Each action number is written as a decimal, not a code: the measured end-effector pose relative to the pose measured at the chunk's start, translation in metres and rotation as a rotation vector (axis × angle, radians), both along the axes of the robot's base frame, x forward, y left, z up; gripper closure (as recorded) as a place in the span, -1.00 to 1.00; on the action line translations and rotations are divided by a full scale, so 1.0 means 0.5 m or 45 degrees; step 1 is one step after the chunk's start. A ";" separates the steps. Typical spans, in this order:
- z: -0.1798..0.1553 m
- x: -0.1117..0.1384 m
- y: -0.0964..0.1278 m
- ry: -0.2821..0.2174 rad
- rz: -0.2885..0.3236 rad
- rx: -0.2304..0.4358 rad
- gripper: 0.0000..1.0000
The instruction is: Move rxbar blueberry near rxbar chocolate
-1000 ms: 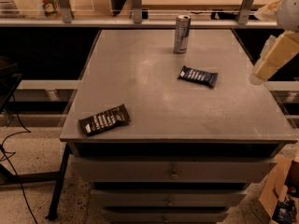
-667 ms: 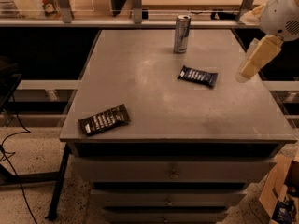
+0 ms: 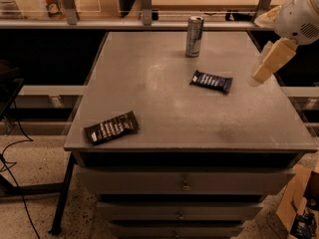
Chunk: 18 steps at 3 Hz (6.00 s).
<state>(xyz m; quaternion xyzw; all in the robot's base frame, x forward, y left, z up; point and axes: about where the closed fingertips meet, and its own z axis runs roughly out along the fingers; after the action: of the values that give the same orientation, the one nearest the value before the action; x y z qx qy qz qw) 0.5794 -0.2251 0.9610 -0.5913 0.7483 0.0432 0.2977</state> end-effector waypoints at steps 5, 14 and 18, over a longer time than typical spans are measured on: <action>-0.218 0.168 -0.004 0.055 -0.017 0.200 -1.00; -0.291 0.151 0.031 0.161 0.092 0.172 1.00; -0.050 0.159 0.092 -0.152 0.354 0.483 1.00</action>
Offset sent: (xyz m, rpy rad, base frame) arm 0.0667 -0.0141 -0.0613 0.1605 0.0349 -0.0206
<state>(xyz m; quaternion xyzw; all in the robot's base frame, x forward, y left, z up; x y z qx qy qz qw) 0.6588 -0.1790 0.9360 -0.6237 0.6191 0.1885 0.4383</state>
